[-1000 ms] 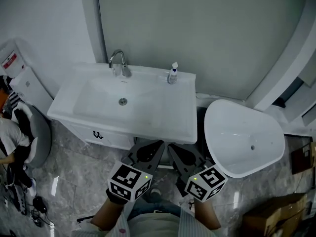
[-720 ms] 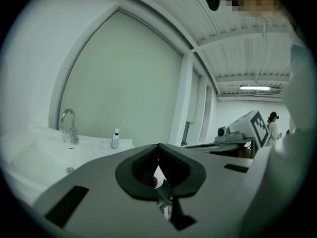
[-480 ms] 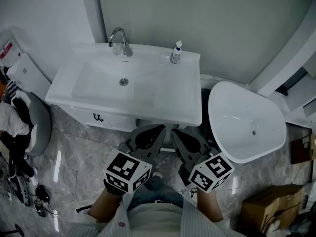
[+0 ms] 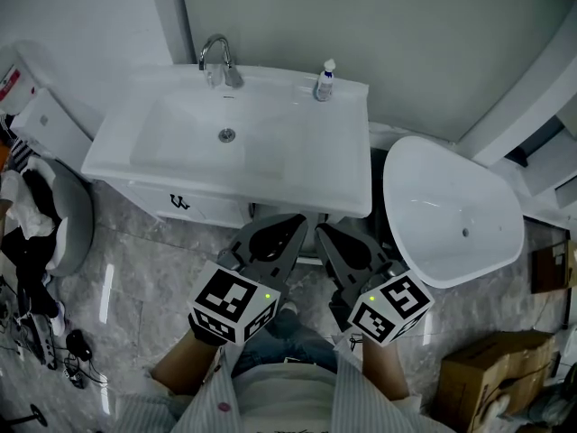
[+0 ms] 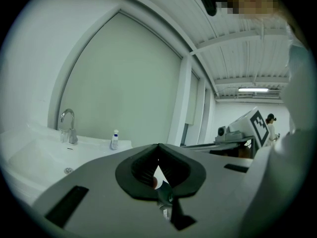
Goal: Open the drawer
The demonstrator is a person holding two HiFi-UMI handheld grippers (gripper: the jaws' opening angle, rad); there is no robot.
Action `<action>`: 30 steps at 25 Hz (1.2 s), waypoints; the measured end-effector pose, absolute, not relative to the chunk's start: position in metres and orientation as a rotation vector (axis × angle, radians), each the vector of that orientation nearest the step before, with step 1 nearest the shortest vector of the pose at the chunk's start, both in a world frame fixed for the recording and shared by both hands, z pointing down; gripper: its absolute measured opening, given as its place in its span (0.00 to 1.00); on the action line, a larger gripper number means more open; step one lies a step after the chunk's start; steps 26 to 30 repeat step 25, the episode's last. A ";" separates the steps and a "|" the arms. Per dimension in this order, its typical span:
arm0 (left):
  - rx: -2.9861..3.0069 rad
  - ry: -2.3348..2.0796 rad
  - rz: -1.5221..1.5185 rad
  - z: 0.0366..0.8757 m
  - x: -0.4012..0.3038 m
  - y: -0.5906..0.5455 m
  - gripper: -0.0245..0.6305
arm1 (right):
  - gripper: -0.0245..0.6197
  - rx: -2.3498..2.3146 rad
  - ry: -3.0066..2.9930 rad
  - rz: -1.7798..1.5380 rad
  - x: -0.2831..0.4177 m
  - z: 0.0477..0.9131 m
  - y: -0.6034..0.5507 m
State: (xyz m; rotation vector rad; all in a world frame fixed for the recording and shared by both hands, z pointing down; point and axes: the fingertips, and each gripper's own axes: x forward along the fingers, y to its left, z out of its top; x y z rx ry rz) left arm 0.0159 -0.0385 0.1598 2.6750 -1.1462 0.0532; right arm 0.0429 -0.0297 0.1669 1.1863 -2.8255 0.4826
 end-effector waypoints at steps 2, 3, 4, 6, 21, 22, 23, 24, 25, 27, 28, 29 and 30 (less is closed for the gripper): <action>2.684 -1.150 0.044 0.160 0.018 -0.037 0.06 | 0.05 1.184 -2.818 0.482 0.043 0.169 -0.028; 2.687 -1.156 0.045 0.160 0.018 -0.036 0.06 | 0.05 1.182 -2.816 0.483 0.043 0.170 -0.027; 2.689 -1.164 0.047 0.160 0.019 -0.036 0.06 | 0.05 1.179 -2.814 0.483 0.044 0.170 -0.027; 2.691 -1.175 0.050 0.160 0.021 -0.036 0.06 | 0.05 1.170 -2.807 0.479 0.045 0.172 -0.027; 2.715 -1.141 0.083 0.171 0.025 -0.027 0.06 | 0.05 1.164 -2.786 0.514 0.053 0.179 -0.022; 2.710 -1.142 0.084 0.173 0.025 -0.028 0.06 | 0.05 1.161 -2.784 0.516 0.052 0.180 -0.023; 2.706 -1.143 0.086 0.175 0.025 -0.029 0.06 | 0.05 1.159 -2.783 0.517 0.052 0.181 -0.024; 2.702 -1.143 0.089 0.177 0.025 -0.029 0.06 | 0.05 1.157 -2.783 0.518 0.052 0.182 -0.025; 2.699 -1.143 0.091 0.179 0.025 -0.030 0.06 | 0.05 1.156 -2.782 0.518 0.052 0.182 -0.025; 2.699 -1.143 0.091 0.179 0.025 -0.030 0.06 | 0.05 1.156 -2.782 0.518 0.052 0.182 -0.025; 2.699 -1.143 0.091 0.179 0.025 -0.030 0.06 | 0.05 1.156 -2.782 0.518 0.052 0.182 -0.025; 2.699 -1.143 0.091 0.179 0.025 -0.030 0.06 | 0.05 1.156 -2.782 0.518 0.052 0.182 -0.025; 2.699 -1.143 0.091 0.179 0.025 -0.030 0.06 | 0.05 1.156 -2.782 0.518 0.052 0.182 -0.025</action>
